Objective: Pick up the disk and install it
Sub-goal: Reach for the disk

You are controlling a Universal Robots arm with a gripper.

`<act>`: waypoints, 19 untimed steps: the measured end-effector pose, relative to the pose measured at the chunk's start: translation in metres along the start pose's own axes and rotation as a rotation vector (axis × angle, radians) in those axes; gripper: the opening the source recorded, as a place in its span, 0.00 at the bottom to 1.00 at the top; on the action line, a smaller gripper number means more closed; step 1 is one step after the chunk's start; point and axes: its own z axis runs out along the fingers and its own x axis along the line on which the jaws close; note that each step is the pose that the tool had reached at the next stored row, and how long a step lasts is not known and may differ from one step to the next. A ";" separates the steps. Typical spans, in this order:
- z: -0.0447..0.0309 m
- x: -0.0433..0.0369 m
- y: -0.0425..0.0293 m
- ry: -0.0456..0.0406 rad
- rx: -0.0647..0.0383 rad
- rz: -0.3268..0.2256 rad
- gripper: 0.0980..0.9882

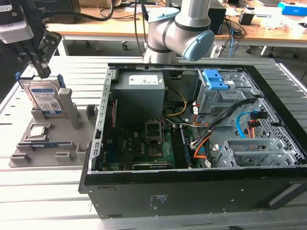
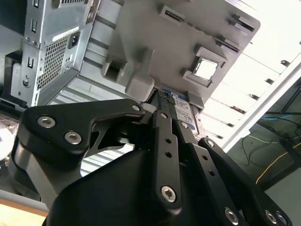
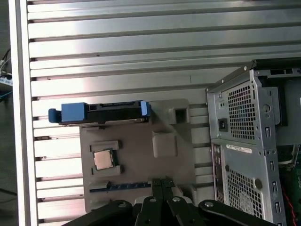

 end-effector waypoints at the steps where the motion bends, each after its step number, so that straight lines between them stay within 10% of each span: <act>1: -0.0001 0.0025 -0.0002 -0.0001 0.000 0.000 0.01; 19: -0.0017 0.0577 -0.0033 -0.0001 0.000 0.000 0.01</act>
